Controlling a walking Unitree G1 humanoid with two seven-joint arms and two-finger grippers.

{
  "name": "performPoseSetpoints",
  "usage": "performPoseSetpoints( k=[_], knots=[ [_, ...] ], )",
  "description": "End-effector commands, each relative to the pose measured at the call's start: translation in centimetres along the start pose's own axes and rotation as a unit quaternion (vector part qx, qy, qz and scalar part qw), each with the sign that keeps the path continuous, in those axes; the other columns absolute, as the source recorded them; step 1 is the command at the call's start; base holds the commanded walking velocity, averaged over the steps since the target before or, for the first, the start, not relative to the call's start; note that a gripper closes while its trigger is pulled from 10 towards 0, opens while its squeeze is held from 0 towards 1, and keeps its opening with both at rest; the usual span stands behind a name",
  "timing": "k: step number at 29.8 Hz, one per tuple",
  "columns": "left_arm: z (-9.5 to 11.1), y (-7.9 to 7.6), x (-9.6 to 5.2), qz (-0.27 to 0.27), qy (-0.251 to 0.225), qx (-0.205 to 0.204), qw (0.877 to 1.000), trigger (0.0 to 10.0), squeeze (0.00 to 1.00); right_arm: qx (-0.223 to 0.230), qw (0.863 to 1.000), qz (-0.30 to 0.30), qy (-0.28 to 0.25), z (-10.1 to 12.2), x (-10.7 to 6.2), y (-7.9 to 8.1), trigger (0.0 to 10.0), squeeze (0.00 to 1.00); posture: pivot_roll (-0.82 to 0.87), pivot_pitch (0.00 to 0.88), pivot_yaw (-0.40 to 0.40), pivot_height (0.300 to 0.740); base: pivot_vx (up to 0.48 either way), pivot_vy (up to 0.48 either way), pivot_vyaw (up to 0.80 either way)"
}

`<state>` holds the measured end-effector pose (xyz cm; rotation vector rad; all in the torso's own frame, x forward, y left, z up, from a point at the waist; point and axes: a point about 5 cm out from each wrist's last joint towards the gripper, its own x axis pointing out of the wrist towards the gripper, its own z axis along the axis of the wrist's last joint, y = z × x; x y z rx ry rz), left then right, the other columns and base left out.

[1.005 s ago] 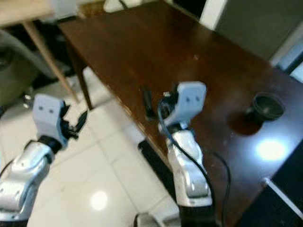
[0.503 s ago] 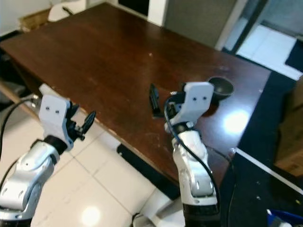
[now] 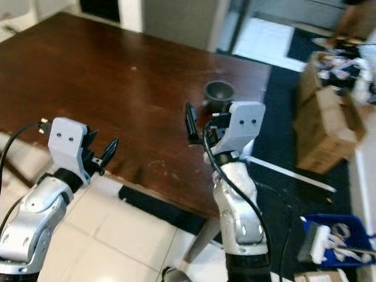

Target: Setting the table

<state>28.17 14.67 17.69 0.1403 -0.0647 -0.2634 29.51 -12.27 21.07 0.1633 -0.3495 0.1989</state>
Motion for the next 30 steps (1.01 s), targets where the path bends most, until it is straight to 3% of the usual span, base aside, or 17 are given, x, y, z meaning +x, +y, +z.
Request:
performPoseSetpoints(
  k=[1, 23, 29, 30],
  knots=[
    [-0.51, -0.09, -0.06, -0.001, 0.009, 0.001, 1.000, 10.0, 0.02, -0.001, 1.000, -0.001, 0.009, -0.36, -0.17, -0.12, 10.0, 0.00, -0.09, 0.053, 0.039, 0.740, 0.000, 0.000, -0.79],
    [-0.60, 0.43, 0.50, 0.021, 0.015, 0.015, 1.000, 10.0, 0.02, 0.004, 1.000, 0.013, 0.012, -0.36, 0.16, -0.05, 10.0, 0.00, -0.09, 0.053, 0.040, 0.740, 0.000, 0.000, -0.79],
    [-0.61, 0.58, 0.69, 0.035, 0.014, 0.007, 0.999, 10.0, 0.01, 0.073, 0.996, 0.039, 0.029, -0.59, 0.29, 0.22, 10.0, 0.00, -0.09, 0.054, 0.042, 0.740, 0.000, 0.000, -0.79],
    [-0.48, 0.42, 0.80, 0.034, 0.009, 0.000, 0.999, 10.0, 0.00, 0.110, 0.989, 0.089, 0.042, -0.51, 0.20, 0.86, 10.0, 0.00, -0.09, 0.055, 0.044, 0.740, 0.000, 0.000, 0.00]
  ],
)
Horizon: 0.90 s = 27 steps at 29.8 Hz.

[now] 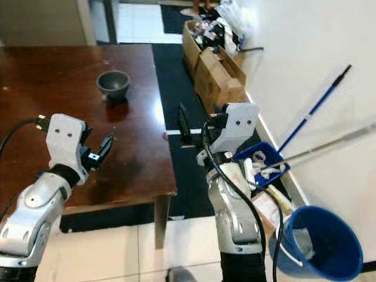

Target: Setting the table

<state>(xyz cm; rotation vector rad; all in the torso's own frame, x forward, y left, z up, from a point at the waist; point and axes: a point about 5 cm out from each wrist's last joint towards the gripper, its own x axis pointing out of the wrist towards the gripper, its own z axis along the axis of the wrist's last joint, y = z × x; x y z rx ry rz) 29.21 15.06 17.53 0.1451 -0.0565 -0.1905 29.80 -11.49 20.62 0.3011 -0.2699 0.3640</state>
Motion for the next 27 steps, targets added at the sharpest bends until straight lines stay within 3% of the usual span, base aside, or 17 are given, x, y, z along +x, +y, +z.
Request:
performPoseSetpoints(
  k=[1, 12, 17, 27],
  knots=[
    [-0.1, -0.2, -0.1, -0.003, -0.001, -0.002, 1.000, 10.0, 0.00, 0.035, 0.998, 0.045, 0.010, 0.2, -0.1, 0.5, 10.0, 0.00, -0.09, 0.055, 0.044, 0.740, 0.000, 0.000, 0.00],
    [0.1, -1.3, 1.1, 0.008, -0.009, -0.005, 1.000, 10.0, 0.04, 0.087, 0.990, 0.110, 0.015, 1.2, 0.1, 0.9, 10.0, 0.00, -0.12, 0.071, 0.035, 0.740, 0.000, 0.000, 0.00],
    [-0.3, -1.1, 1.4, 0.037, -0.010, -0.005, 0.999, 10.0, 0.05, 0.056, 0.987, 0.147, 0.038, 1.4, -0.5, 0.7, 10.0, 0.00, -0.15, 0.067, 0.030, 0.740, 0.000, 0.000, 0.00],
    [-0.1, -1.0, 1.8, 0.058, -0.021, -0.004, 0.998, 10.0, 0.07, 0.039, 0.987, 0.152, 0.040, 2.1, -0.5, 0.0, 10.0, 0.00, -0.14, 0.070, 0.012, 0.740, 0.438, 0.000, 0.00]
  ],
)
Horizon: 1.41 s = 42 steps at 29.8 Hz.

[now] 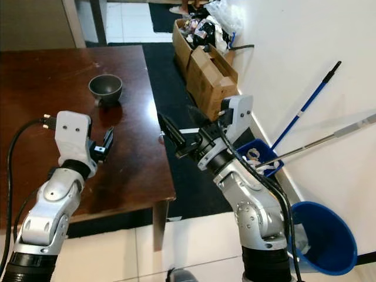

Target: Setting the table

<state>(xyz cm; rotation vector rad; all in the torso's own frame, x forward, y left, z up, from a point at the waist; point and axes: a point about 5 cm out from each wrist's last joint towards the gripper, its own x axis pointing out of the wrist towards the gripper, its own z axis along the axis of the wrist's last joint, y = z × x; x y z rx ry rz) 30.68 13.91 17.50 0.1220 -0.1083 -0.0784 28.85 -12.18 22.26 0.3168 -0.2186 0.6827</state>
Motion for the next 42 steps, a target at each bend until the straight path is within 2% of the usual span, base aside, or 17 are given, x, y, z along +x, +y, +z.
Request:
performPoseSetpoints(
  k=[1, 9, 13, 42],
  knots=[
    [-0.1, -0.1, 0.1, 0.001, 0.000, 0.004, 1.000, 10.0, 0.07, 0.001, 1.000, 0.004, -0.003, 0.2, 0.1, -0.2, 10.0, 0.00, -0.14, 0.071, 0.011, 0.740, 0.480, 0.000, 0.00],
    [0.0, 0.2, 0.2, 0.000, -0.004, 0.012, 1.000, 10.0, 0.05, -0.008, 1.000, 0.006, -0.006, 0.5, 0.6, -0.5, 10.0, 0.00, -0.13, 0.067, 0.033, 0.740, 0.428, 0.000, 0.00],
    [0.3, 0.1, 0.4, -0.008, -0.008, 0.007, 1.000, 10.0, 0.00, -0.008, 1.000, 0.003, -0.009, 0.5, 0.5, -0.6, 10.0, 0.00, -0.13, 0.059, 0.043, 0.740, 0.000, 0.000, 0.00],
    [0.0, -0.7, 0.5, -0.039, -0.001, 0.012, 0.999, 10.0, 0.01, -0.023, 1.000, -0.014, -0.008, 0.6, -0.1, -1.3, 10.0, 0.00, -0.14, 0.065, 0.054, 0.740, 0.000, 0.000, 0.00]
  ],
)
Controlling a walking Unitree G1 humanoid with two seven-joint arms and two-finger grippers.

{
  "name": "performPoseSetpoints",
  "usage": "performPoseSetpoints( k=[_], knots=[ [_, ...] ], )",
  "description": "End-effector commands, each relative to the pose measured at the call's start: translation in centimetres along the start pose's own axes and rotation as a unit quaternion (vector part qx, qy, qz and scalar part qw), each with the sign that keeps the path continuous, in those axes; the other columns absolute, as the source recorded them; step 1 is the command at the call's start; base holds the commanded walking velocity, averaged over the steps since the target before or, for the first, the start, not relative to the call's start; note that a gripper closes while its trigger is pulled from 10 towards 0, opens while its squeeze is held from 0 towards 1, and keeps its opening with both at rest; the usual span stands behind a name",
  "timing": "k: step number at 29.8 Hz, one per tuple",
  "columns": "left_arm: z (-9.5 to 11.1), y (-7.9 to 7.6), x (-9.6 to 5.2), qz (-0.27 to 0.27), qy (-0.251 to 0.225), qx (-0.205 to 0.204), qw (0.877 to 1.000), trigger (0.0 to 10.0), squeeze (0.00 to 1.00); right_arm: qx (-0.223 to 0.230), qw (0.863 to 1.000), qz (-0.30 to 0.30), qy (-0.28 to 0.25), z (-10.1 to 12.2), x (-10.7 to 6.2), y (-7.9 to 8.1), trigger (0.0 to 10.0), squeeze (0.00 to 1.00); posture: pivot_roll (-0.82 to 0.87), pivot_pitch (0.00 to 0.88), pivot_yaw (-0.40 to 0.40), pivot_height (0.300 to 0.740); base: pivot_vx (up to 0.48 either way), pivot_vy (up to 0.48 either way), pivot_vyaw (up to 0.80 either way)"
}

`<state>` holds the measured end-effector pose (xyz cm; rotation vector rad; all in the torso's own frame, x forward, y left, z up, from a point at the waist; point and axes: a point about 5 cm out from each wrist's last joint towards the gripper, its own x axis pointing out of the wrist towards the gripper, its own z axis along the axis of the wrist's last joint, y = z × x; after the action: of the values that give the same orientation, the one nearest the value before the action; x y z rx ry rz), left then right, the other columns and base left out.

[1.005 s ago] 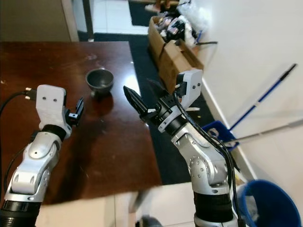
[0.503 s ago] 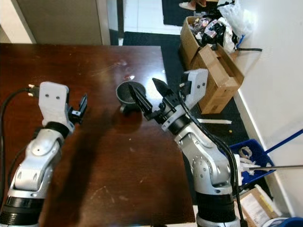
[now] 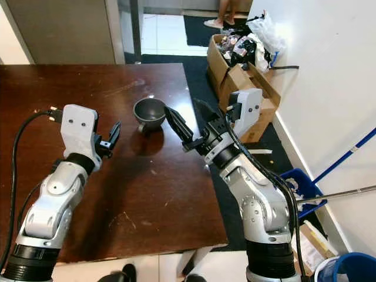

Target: Setting the table

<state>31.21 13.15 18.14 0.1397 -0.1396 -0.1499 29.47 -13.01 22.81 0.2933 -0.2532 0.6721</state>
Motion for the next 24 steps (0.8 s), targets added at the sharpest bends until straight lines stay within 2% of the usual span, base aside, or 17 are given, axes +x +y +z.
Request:
performPoseSetpoints(
  k=[1, 18, 24],
  knots=[
    [-0.66, -0.08, -0.08, -0.005, 0.017, 0.005, 1.000, 10.0, 0.01, -0.007, 1.000, -0.012, 0.005, -0.19, -0.29, -0.37, 10.0, 0.00, -0.14, 0.065, 0.054, 0.740, 0.000, 0.000, 0.00],
    [-0.68, 0.06, -0.09, -0.007, 0.018, 0.017, 1.000, 10.0, 0.05, 0.006, 1.000, -0.019, 0.003, -0.83, -0.23, -0.28, 10.0, 0.00, -0.13, 0.068, 0.064, 0.740, 0.000, -0.029, 0.00],
    [-0.82, -0.03, -0.37, -0.010, 0.022, 0.012, 1.000, 10.0, 0.03, 0.006, 0.999, -0.039, 0.003, -0.75, -0.37, -1.25, 10.0, 0.00, -0.12, 0.082, 0.062, 0.740, 0.000, 0.000, 0.00]
  ],
)
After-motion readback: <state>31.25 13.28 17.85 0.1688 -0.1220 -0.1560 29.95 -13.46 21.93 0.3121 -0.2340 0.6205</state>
